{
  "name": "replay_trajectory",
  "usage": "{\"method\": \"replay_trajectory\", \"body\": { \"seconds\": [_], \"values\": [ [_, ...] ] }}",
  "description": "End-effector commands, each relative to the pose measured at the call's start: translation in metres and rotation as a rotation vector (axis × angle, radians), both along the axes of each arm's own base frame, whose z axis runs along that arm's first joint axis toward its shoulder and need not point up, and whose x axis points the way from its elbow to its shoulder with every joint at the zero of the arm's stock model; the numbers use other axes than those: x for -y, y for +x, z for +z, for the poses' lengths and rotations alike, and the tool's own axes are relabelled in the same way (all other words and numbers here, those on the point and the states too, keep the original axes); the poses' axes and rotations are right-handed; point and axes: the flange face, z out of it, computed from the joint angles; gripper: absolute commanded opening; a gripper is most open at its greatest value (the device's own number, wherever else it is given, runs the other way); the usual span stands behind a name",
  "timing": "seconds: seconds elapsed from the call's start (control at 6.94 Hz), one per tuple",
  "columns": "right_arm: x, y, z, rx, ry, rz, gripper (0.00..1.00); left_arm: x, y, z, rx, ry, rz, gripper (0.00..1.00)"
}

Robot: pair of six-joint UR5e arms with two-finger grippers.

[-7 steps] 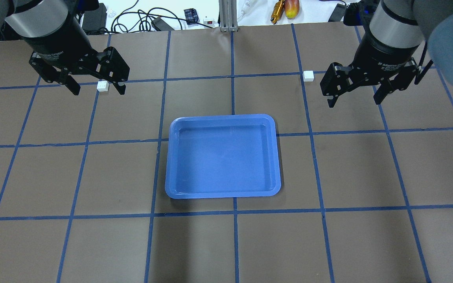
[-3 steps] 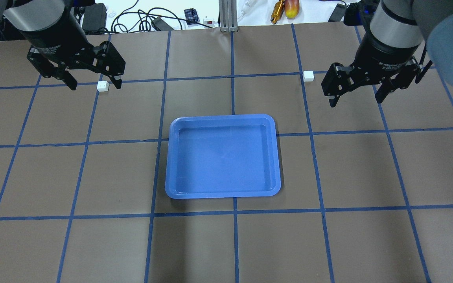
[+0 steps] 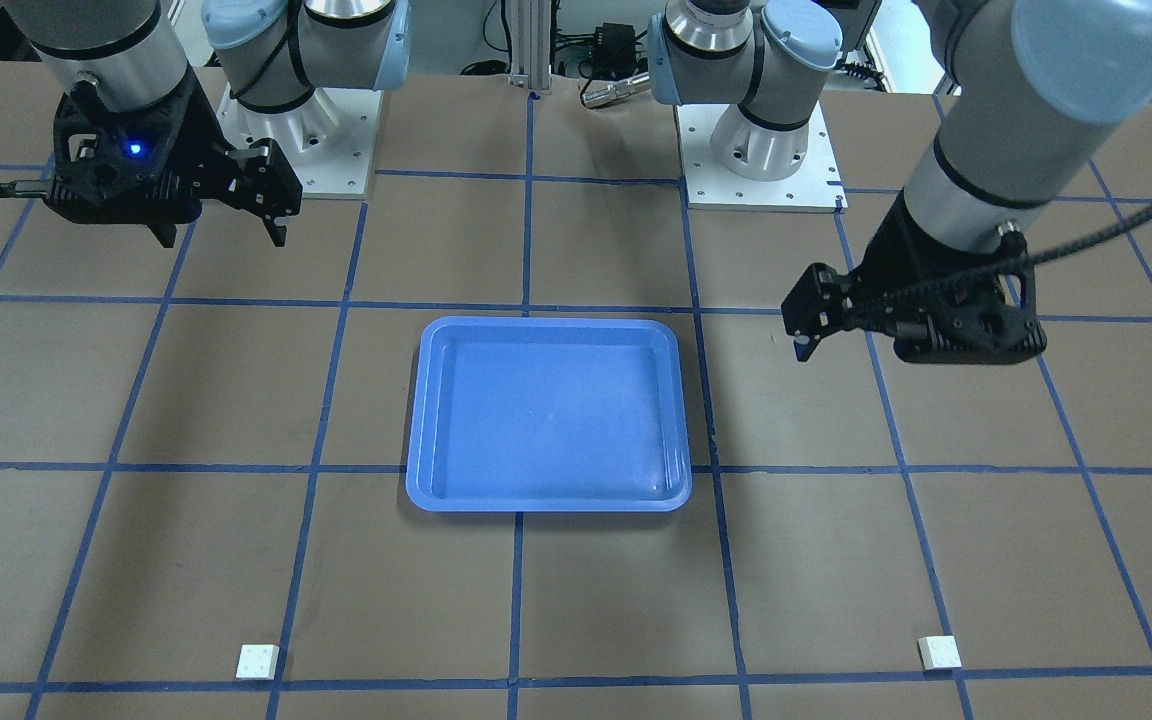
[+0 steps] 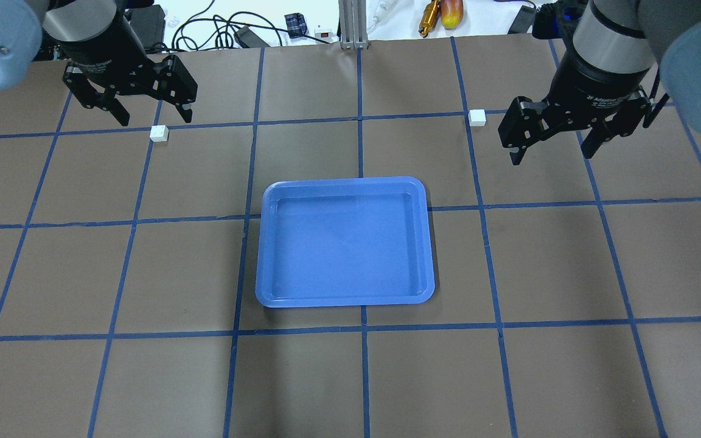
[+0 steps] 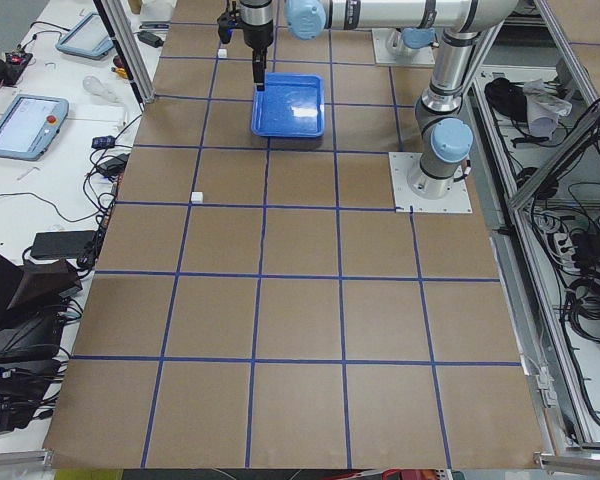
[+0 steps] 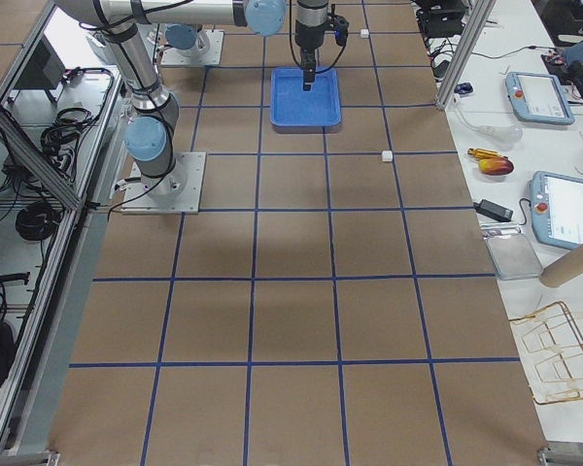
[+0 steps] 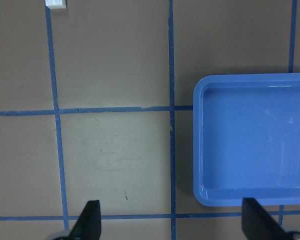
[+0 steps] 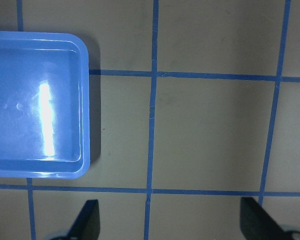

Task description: Assemble white blocks and place on blue tray

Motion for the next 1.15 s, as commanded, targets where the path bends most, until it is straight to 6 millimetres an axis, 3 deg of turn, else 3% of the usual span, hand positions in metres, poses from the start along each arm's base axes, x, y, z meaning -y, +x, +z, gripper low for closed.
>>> {"method": "replay_trajectory", "body": {
  "seconds": [0.0, 0.29, 0.43, 0.58, 0.86, 1.01],
  "values": [
    [0.000, 0.000, 0.001, 0.000, -0.003, 0.000, 1.00, 0.057, 0.033, -0.063, 0.006, -0.011, 0.036, 1.00],
    [0.000, 0.000, 0.000, 0.000, -0.002, 0.000, 1.00, 0.122, 0.085, -0.111, 0.078, -0.036, 0.027, 1.00],
    [0.001, 0.000, 0.000, 0.000, -0.003, 0.000, 1.00, 0.139, 0.097, -0.143, 0.084, -0.014, -0.040, 1.00],
    [0.000, -0.001, 0.001, 0.001, -0.005, -0.003, 1.00, 0.158, 0.124, -0.173, 0.108, -0.050, -0.019, 1.00],
    [0.005, -0.007, -0.001, 0.006, -0.008, 0.038, 1.00, 0.166, 0.145, -0.210, 0.098, -0.016, -0.032, 1.00],
    [0.013, -0.018, 0.000, 0.017, -0.039, 0.220, 1.00, 0.173, 0.150, -0.214, 0.099, -0.017, -0.043, 1.00]
  ]
}}
